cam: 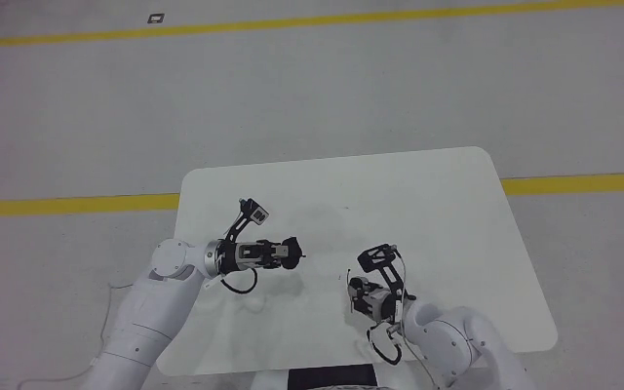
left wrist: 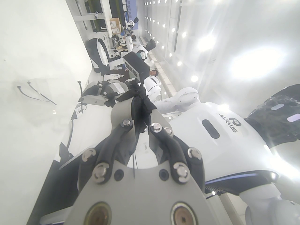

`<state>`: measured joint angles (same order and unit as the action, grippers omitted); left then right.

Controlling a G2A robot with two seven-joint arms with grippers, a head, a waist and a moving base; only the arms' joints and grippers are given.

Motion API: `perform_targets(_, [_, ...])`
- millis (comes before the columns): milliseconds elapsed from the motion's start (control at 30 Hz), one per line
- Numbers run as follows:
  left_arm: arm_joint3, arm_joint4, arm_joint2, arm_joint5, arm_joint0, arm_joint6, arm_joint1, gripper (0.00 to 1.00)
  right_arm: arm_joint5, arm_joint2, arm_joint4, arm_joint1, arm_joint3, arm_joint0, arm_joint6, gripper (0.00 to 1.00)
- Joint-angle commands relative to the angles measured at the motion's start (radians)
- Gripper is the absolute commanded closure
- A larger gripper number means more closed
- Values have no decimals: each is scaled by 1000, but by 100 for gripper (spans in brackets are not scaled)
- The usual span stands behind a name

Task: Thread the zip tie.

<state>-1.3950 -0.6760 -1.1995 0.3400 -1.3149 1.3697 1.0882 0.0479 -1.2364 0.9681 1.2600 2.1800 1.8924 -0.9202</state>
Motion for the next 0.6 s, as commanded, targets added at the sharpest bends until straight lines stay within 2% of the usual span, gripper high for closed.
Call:
perform_targets(0, [0, 0, 0, 0, 0, 0, 0, 100, 0, 0, -2, 0, 0, 0, 0, 100])
perform_targets(100, [0, 0, 0, 0, 0, 0, 0, 100, -4, 7, -22, 1, -21, 0, 16, 100])
perform_targets(167, [0, 0, 0, 0, 0, 0, 0, 100, -4, 0, -69, 2, -31, -1, 74, 100])
perform_targets(233, [0, 0, 0, 0, 0, 0, 0, 100, -19, -13, -109, 2, -16, 21, 164, 100])
perform_targets(433, [0, 0, 0, 0, 0, 0, 0, 100, -134, -44, -163, -5, 23, 142, 439, 100])
perform_targets(567, [0, 0, 0, 0, 0, 0, 0, 100, -203, -35, -162, -8, 39, 208, 583, 100])
